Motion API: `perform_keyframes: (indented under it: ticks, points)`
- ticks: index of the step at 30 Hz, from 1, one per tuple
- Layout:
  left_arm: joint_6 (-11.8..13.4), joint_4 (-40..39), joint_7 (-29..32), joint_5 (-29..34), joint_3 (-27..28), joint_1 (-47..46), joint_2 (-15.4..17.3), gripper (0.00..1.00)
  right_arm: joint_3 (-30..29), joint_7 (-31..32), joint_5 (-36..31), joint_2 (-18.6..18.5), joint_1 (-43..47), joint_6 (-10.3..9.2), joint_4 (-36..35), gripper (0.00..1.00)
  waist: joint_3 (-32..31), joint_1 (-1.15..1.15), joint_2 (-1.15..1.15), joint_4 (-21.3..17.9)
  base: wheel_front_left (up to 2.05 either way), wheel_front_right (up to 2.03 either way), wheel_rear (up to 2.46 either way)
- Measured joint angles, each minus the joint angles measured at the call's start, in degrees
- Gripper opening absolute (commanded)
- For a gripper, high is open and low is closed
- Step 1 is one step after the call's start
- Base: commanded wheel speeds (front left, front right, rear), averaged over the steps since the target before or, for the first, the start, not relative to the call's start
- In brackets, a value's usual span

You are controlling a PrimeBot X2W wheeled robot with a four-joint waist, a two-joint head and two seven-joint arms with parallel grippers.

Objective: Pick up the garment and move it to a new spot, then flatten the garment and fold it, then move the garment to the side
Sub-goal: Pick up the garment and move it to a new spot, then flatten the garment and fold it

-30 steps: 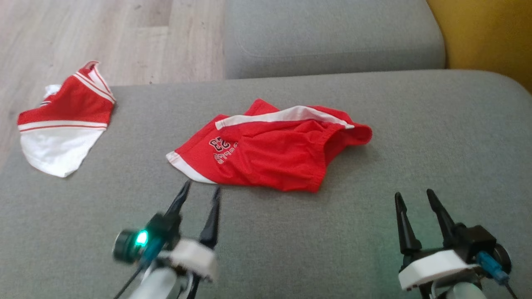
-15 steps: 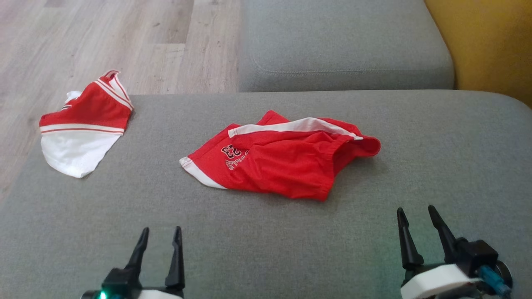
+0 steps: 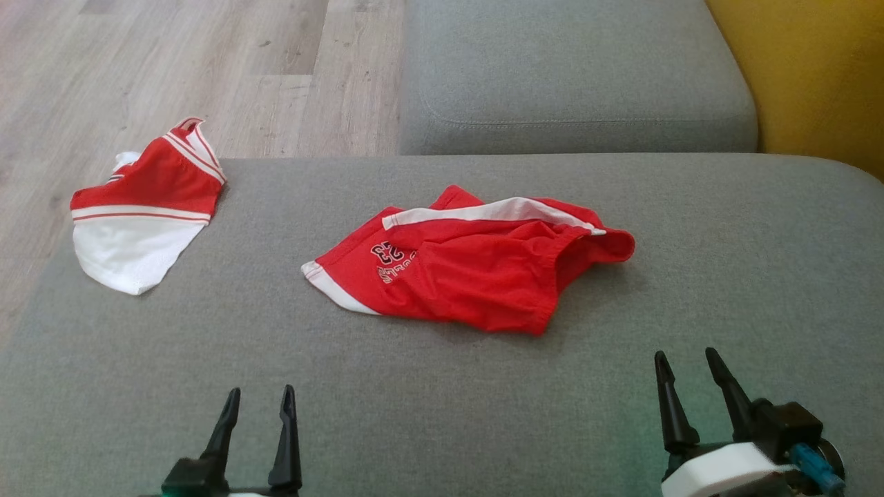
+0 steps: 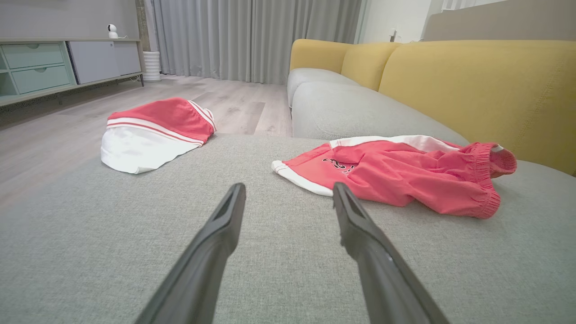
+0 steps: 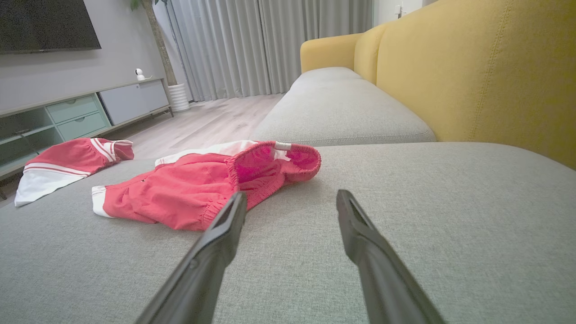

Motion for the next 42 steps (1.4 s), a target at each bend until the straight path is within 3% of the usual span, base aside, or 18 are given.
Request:
perform_keyframes:
  ticks: [29, 36, 42]
  points:
    - [-1.6, 1.4, 0.0, 1.5, 1.1, -2.0, -1.2, 1.0, -0.6, 0.0, -0.6, 0.0, -0.1, 0.0, -0.5, 1.0, 3.1, 0.0, 0.0, -0.5, 0.0, 0.0, 0.0]
    - [-3.6, 3.7, 3.7, 2.5, 0.5, -13.8, -1.6, 1.0, -0.3, 0.0, -2.0, 0.0, -1.3, 0.0, -0.6, 1.0, 6.4, 0.0, 0.0, -1.4, 0.0, 0.0, 0.0]
    - [-6.4, 12.0, 7.5, 1.1, 0.6, -28.9, -5.0, 1.0, 0.7, 0.0, -3.2, 0.0, -6.3, 0.0, -1.8, 1.0, 11.6, 0.02, 0.0, -2.8, 0.0, 0.0, 0.0]
